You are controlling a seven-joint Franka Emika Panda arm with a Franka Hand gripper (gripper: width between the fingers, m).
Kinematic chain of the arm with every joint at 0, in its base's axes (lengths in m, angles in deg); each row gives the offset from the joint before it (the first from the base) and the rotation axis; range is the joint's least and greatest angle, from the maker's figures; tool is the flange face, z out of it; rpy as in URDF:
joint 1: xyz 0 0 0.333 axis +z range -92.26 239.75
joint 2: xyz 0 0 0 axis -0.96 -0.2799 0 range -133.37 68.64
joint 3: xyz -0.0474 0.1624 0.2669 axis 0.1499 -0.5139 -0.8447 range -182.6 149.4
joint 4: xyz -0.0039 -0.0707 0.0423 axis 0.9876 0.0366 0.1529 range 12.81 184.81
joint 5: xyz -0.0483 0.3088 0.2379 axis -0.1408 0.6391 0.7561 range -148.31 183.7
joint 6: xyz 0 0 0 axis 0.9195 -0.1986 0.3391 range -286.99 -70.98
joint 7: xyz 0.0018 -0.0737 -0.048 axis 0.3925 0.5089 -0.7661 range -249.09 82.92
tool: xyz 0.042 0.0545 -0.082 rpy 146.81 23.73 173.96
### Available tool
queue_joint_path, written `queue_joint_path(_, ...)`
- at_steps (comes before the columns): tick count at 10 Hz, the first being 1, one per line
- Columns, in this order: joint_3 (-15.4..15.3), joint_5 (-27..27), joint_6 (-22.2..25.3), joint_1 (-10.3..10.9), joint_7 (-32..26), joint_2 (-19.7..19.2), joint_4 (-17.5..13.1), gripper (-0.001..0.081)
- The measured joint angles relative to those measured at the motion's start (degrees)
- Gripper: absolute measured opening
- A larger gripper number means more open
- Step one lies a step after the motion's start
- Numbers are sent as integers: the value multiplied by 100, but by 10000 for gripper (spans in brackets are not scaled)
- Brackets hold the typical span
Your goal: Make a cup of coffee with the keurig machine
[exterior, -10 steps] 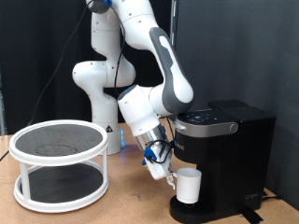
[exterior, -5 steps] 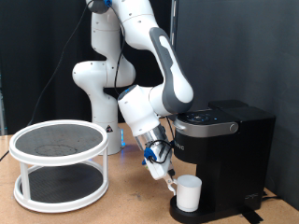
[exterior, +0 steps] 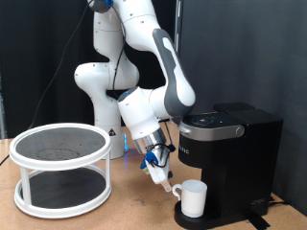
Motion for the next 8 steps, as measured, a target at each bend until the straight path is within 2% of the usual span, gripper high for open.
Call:
queue_joint_path(1,89,-299,242,-70,59,143,185,726)
queue_joint_path(4,304,-501,898,-322,51,679,600,734)
queue_joint_path(5,293,-503,897,-320,48,673,599,734)
queue_joint_path(6,287,-516,1101,-321,-92,713,612,734)
queue_joint_path(8,305,-570,1929,-326,-235,1076,725,734)
